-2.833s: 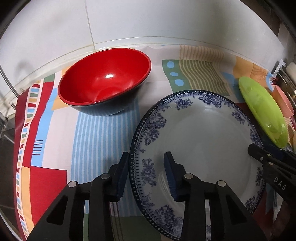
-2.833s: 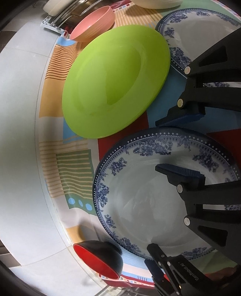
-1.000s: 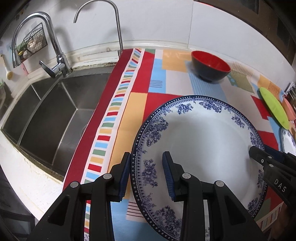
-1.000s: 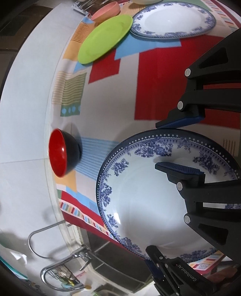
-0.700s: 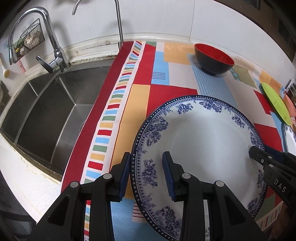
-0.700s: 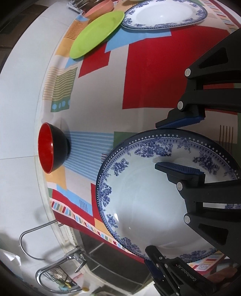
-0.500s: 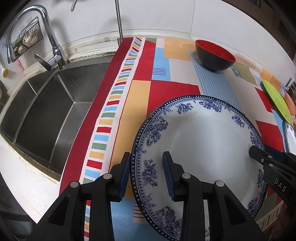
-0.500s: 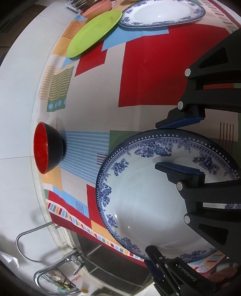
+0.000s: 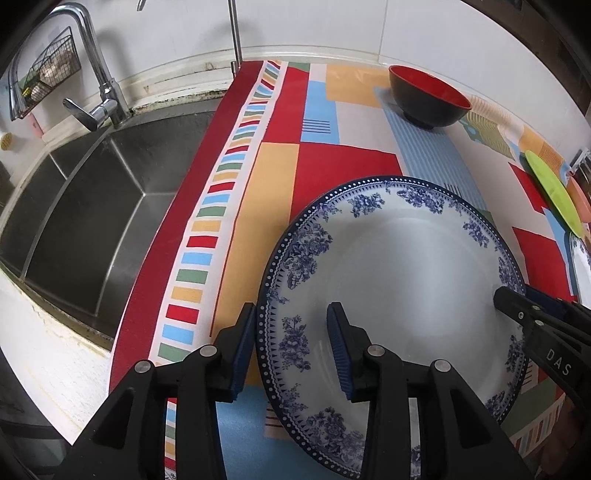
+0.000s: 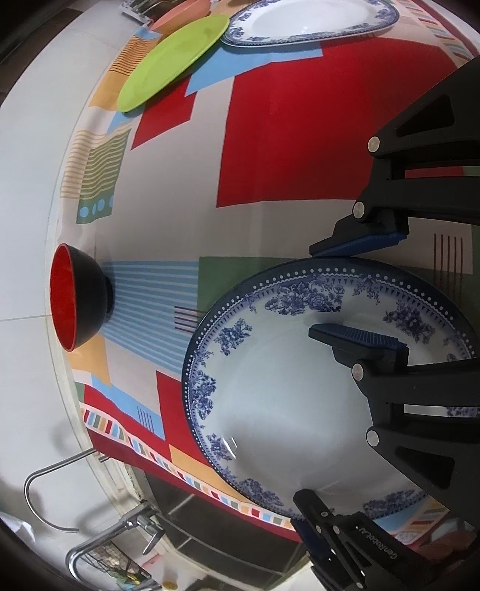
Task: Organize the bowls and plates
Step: 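Open both grippers and release the plate on the cloth, then move both grippers to the rim of the second blue-rimmed plate by the white bowl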
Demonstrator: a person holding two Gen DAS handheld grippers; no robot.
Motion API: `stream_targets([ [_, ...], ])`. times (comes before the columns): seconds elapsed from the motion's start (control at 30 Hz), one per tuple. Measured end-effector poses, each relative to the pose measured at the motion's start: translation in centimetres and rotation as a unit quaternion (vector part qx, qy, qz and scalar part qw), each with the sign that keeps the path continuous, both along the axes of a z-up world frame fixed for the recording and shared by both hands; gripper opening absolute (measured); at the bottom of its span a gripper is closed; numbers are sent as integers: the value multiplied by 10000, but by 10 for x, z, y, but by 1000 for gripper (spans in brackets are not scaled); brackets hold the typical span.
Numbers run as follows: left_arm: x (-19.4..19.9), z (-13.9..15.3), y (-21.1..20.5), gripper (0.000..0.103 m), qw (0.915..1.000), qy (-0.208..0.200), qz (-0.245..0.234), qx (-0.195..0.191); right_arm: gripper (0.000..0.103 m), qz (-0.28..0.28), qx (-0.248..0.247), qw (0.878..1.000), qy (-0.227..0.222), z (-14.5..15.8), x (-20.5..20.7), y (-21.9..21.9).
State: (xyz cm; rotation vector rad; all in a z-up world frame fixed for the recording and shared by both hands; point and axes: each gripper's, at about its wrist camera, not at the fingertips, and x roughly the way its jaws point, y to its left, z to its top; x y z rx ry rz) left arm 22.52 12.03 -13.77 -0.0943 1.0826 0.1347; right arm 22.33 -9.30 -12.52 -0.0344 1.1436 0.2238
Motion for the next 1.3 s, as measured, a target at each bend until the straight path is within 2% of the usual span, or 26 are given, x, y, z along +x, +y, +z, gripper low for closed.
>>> stream_targets([
  [0.13, -1, 6, -1, 61, 9999, -134, -3, 94, 38, -83, 40, 10000, -7, -1, -1, -2],
  [0.33, -4, 24, -4, 72, 9991, -382, -124, 110, 50, -239, -16, 9993, -278, 11, -7, -8],
  [0.57, -5, 47, -22, 77, 9967, -673, -432, 106, 68, -420, -15, 9964, -739, 37, -20, -22],
  [0.77, -4, 59, -43, 82, 9938, -867, -689, 122, 74, -659, 14, 9931, -970, 52, -29, -41],
  [1.03, -2, 74, -81, 84, 9879, -1125, -1058, 129, 78, -1030, -84, 9876, -1183, 63, -39, -76],
  [1.3, 2, 90, -134, 84, 9801, -1381, -1416, 157, 80, -1422, -129, 9799, -1394, 78, -46, -128],
])
